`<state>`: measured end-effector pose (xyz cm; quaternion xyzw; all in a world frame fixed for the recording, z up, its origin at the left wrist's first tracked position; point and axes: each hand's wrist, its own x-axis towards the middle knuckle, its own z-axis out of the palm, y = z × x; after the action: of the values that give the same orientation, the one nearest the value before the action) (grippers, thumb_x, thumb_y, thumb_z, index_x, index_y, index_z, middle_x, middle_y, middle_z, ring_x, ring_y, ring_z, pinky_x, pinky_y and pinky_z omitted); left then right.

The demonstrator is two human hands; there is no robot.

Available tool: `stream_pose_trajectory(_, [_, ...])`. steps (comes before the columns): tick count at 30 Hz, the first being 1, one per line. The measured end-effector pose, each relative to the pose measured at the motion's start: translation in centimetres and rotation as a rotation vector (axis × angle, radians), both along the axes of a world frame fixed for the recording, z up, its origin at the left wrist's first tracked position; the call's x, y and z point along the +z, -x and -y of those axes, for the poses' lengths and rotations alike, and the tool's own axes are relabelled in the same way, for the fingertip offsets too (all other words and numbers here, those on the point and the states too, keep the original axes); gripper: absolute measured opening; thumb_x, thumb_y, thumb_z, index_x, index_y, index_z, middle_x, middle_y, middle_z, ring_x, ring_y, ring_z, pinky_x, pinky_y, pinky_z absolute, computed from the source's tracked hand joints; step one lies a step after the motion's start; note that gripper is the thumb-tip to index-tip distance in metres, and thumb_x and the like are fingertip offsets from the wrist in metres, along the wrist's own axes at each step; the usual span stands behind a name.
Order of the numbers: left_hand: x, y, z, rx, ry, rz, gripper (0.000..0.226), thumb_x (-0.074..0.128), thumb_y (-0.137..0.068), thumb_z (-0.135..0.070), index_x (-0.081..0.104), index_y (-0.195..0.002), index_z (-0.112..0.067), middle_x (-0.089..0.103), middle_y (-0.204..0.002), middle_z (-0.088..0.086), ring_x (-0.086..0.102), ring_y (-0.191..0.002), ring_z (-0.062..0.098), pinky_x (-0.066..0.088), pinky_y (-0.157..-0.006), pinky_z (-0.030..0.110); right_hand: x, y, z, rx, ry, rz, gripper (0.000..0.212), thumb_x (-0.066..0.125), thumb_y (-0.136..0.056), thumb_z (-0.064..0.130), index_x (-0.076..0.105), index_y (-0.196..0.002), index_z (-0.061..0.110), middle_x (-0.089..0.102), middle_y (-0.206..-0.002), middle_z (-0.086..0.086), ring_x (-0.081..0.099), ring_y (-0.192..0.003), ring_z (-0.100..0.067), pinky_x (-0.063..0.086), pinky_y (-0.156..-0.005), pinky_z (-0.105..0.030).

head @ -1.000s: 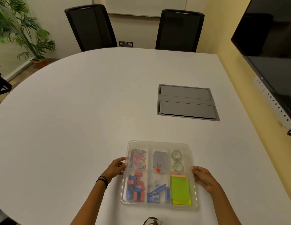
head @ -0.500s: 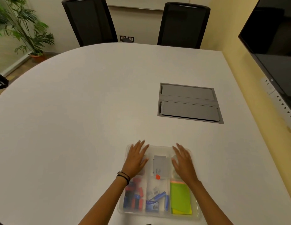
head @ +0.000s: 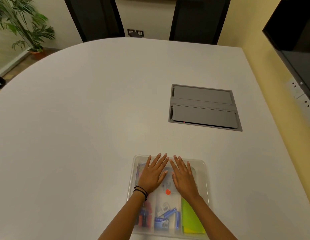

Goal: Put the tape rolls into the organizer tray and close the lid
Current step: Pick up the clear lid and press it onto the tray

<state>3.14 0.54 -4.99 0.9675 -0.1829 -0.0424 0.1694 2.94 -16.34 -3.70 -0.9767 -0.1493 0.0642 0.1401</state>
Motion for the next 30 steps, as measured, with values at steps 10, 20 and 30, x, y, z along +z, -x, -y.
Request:
stream_pose_trajectory(10, [-0.4, -0.2, 0.0, 0.016, 0.001, -0.033, 0.055, 0.026, -0.097, -0.044, 0.010, -0.146, -0.024, 0.019, -0.152, -0.004, 0.017, -0.141, 0.018, -0.009, -0.115, 0.037, 0.0, 0.0, 0.0, -0.005, 0.022, -0.015, 0.055, 0.038, -0.097, 0.022, 0.015, -0.146, 0.026, 0.015, -0.157, 0.000, 0.007, -0.146, -0.020, -0.023, -0.111, -0.027])
stream_pose_trajectory(20, [-0.1, -0.1, -1.5, 0.217, 0.057, 0.001, 0.058, 0.026, -0.095, -0.045, 0.013, -0.147, -0.022, 0.010, -0.155, -0.002, 0.006, -0.144, 0.019, -0.014, -0.114, 0.040, 0.0, -0.8, 3.6, 0.044, 0.017, -0.014, 0.048, 0.031, -0.100, 0.025, 0.017, -0.146, 0.031, 0.013, -0.157, 0.009, 0.008, -0.146, -0.011, -0.008, -0.118, -0.032])
stream_pose_trajectory(30, [0.4, 0.1, -2.6, 0.262, 0.046, -0.002, 0.059, 0.029, -0.093, -0.048, 0.021, -0.146, -0.021, 0.021, -0.155, 0.006, 0.012, -0.144, 0.025, -0.012, -0.117, 0.039, 0.0, 0.3, 5.4, -0.104, -0.028, 0.037, 0.051, 0.039, -0.097, 0.018, 0.022, -0.145, 0.022, 0.020, -0.156, -0.002, 0.009, -0.144, -0.015, 0.002, -0.117, -0.030])
